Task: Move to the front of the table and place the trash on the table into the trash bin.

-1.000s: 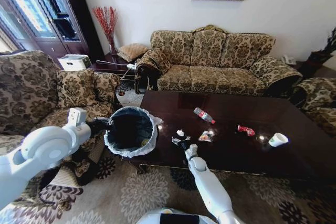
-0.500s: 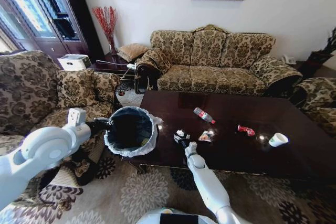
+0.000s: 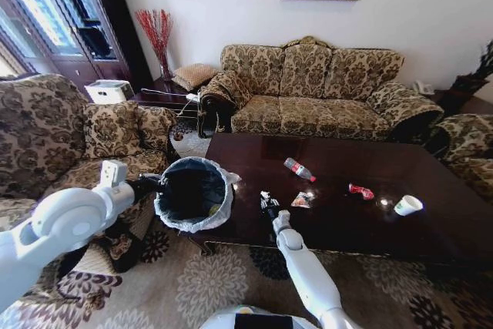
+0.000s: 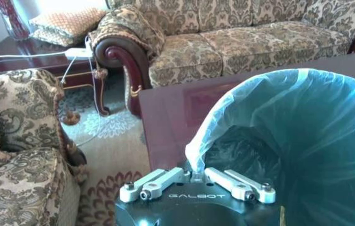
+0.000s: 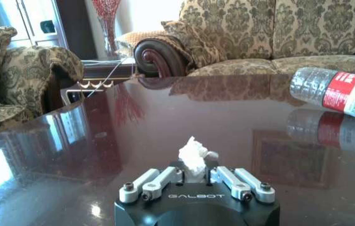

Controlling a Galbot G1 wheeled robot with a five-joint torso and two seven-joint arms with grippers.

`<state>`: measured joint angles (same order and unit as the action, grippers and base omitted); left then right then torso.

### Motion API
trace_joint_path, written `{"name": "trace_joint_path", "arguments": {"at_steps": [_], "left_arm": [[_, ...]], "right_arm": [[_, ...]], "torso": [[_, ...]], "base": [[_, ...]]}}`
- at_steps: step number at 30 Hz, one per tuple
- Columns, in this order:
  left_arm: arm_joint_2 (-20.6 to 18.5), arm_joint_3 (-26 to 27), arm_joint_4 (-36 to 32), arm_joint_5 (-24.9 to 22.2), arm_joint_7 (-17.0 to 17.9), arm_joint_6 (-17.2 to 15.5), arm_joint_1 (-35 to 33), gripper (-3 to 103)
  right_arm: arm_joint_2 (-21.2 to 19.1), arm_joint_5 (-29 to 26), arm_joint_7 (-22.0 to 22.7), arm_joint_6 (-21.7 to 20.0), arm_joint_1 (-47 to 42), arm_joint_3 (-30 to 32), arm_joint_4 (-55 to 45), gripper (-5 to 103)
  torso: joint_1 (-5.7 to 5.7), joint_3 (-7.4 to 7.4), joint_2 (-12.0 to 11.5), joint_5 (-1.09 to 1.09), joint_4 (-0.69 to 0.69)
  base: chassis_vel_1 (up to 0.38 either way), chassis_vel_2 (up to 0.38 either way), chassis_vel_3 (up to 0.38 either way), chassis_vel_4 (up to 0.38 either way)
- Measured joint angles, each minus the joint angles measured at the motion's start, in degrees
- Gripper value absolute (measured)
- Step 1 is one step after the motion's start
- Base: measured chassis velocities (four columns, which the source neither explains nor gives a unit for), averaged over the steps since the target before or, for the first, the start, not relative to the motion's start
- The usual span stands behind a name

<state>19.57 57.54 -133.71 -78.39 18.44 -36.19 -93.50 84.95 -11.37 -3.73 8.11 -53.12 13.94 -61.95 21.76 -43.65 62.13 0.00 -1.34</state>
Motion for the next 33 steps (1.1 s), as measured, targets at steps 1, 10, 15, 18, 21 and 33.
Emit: {"name": "trace_joint_path", "arguments": {"at_steps": [1, 10, 15, 18, 21, 33], "left_arm": [[0.08, 0.02, -0.08, 0.0, 0.0, 0.0, -0.03, 0], [0.29, 0.19, -0.5, 0.03, 0.01, 0.0, -0.19, 0], [-0.2, 0.3, -0.29, 0.02, 0.06, 0.0, -0.19, 0], [-0.29, 0.31, -0.28, 0.02, 0.06, -0.01, -0.19, 0], [-0.54, 0.43, -0.33, -0.02, 0.1, -0.13, -0.33, 0], [-1.33, -0.38, -0.05, -0.2, 1.85, -0.13, -0.18, 0]], "right_arm": [[-0.08, -0.1, 0.03, -0.07, -0.06, 0.0, -0.11, 15], [-1.74, -3.15, 0.49, -0.99, -1.94, -0.06, -5.49, 8], [-6.47, -6.41, -0.33, -0.71, -5.81, -1.04, -21.61, 8], [-9.45, -8.27, -0.61, -0.89, -7.32, -1.35, -31.47, 8], [-14.9, -15.54, -0.81, -3.46, -9.16, -1.56, -48.91, 8], [-20.77, -35.97, -3.23, -16.61, -8.36, -9.67, -78.1, 8]], "torso": [[0.0, 0.0, 0.0, 0.0, 0.0], [0.0, 0.0, 0.0, 0.01, 0.0], [0.0, 0.0, 0.0, -0.01, 0.02], [0.0, 0.0, 0.0, 0.0, -0.02], [0.0, 0.0, 0.0, -0.01, 0.01], [-0.01, 0.01, 0.0, -0.01, 0.0]], "base": [[0.0, 0.0, 0.0, 0.0], [0.0, 0.0, 0.0, 0.0], [0.0, 0.0, 0.0, 0.0], [0.0, 0.0, 0.0, 0.0], [0.0, 0.0, 0.0, 0.0], [0.0, 0.0, 0.0, 0.0]]}}
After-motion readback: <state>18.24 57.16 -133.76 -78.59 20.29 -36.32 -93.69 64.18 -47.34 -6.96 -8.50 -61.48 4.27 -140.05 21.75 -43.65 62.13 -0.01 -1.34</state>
